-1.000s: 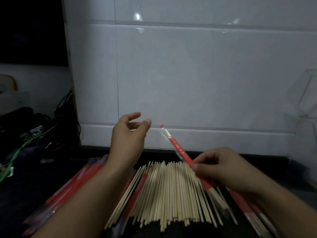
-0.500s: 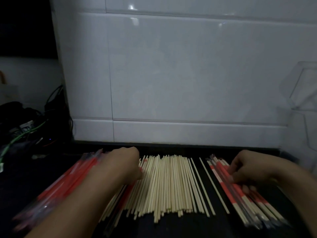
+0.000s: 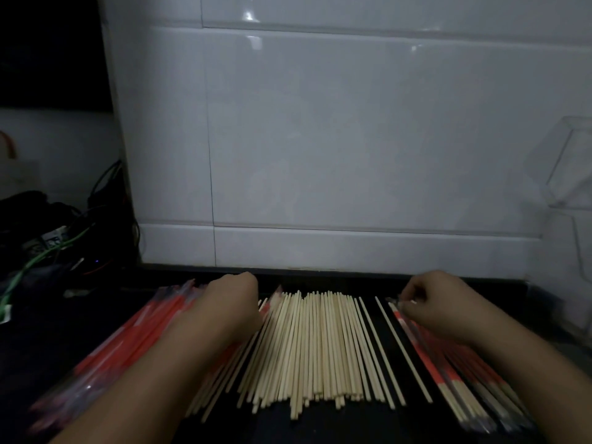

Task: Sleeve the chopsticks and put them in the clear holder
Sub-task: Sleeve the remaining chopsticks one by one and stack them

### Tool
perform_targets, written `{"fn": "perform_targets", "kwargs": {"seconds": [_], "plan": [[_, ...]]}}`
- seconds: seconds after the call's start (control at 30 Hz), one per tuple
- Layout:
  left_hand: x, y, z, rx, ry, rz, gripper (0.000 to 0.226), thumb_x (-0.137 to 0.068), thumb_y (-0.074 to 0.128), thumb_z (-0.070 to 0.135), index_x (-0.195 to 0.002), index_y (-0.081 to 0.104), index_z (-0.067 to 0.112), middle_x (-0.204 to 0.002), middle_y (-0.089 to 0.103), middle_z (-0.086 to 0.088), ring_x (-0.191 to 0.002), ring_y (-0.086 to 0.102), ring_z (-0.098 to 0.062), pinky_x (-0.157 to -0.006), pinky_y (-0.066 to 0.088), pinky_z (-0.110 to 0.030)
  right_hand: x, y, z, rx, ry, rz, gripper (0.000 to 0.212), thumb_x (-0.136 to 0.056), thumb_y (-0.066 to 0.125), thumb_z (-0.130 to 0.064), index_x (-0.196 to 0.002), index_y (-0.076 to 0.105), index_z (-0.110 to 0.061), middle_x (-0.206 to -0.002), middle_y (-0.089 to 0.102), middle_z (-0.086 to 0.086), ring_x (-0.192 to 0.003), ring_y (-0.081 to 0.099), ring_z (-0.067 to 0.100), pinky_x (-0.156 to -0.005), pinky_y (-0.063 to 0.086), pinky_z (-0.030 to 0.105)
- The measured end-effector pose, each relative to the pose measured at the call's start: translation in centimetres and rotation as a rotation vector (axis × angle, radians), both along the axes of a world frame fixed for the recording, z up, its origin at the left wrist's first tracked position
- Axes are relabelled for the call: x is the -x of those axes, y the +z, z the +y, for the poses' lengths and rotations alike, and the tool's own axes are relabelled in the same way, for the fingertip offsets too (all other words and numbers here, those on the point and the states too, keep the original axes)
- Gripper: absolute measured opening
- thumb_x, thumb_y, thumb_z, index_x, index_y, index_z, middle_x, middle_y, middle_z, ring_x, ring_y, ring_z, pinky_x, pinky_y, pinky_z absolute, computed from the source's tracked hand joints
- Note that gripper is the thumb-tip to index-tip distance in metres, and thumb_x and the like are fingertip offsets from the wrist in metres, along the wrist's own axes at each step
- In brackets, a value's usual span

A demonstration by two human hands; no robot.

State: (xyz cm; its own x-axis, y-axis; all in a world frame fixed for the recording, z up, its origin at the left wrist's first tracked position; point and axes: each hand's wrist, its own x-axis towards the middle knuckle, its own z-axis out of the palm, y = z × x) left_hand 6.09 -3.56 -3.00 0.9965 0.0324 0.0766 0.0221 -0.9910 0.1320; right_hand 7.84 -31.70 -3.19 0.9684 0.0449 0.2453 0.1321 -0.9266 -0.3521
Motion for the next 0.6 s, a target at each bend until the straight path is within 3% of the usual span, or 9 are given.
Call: {"fn": "perform_targets", "kwargs": {"seconds": [0.13, 0.27, 0.37, 0.47, 0.6], "plan": [[0.6, 1.4, -0.5, 0.33, -0.015, -0.171, 0.022, -0.093, 0.064, 0.037, -0.091, 0.068, 0.016, -0.083, 0.069, -0.002, -0.076, 0.064, -0.014, -0.077, 0.057, -0.033, 1.0, -0.8, 2.2, 0.061, 0.089, 0.051, 0.012, -0.088, 0.066, -0.035, -0.098, 0.068, -0.028, -0.079, 0.055, -0.017, -0.074, 0.054, -0.003, -0.063, 0.041, 0.016], [1.4, 2.4, -1.4, 0.631, -0.128, -0.446, 0.005, -0.091, 0.069, 0.027, -0.087, 0.066, 0.025, -0.085, 0.07, 0.007, -0.078, 0.065, -0.006, -0.071, 0.056, -0.027, 1.5, -0.9, 2.7, 0.127, 0.058, 0.183, 0.03, -0.09, 0.064, -0.032, -0.12, 0.06, -0.025, -0.099, 0.058, -0.009, -0.093, 0.058, 0.007, -0.081, 0.049, 0.02], [1.7, 2.3, -1.9, 0.631, -0.209, -0.528, 0.016, -0.094, 0.065, 0.02, -0.108, 0.063, 0.028, -0.093, 0.069, 0.013, -0.087, 0.064, -0.002, -0.077, 0.054, -0.024, 1.6, -1.0, 2.7, 0.198, 0.049, 0.22, 0.032, -0.089, 0.064, -0.031, -0.119, 0.059, -0.022, -0.116, 0.061, -0.002, -0.103, 0.059, 0.012, -0.089, 0.049, 0.022], [1.7, 1.9, -2.1, 0.516, -0.248, -0.494, 0.03, -0.099, 0.055, 0.012, -0.123, 0.06, 0.029, -0.1, 0.067, 0.014, -0.093, 0.063, -0.006, -0.085, 0.052, -0.026, 1.5, -1.1, 2.8, 0.243, 0.049, 0.229, 0.026, -0.087, 0.062, -0.028, -0.112, 0.063, -0.021, -0.111, 0.062, -0.002, -0.101, 0.06, 0.013, -0.087, 0.049, 0.022], [1.7, 1.3, -2.3, 0.491, -0.271, -0.401, 0.025, -0.095, 0.053, 0.013, -0.11, 0.066, 0.029, -0.098, 0.063, 0.011, -0.088, 0.06, -0.004, -0.08, 0.05, -0.024, 1.7, -1.2, 3.2, 0.295, 0.038, 0.219, 0.029, -0.083, 0.06, -0.024, -0.112, 0.062, -0.021, -0.109, 0.062, 0.0, -0.1, 0.06, 0.015, -0.087, 0.053, 0.027]]}}
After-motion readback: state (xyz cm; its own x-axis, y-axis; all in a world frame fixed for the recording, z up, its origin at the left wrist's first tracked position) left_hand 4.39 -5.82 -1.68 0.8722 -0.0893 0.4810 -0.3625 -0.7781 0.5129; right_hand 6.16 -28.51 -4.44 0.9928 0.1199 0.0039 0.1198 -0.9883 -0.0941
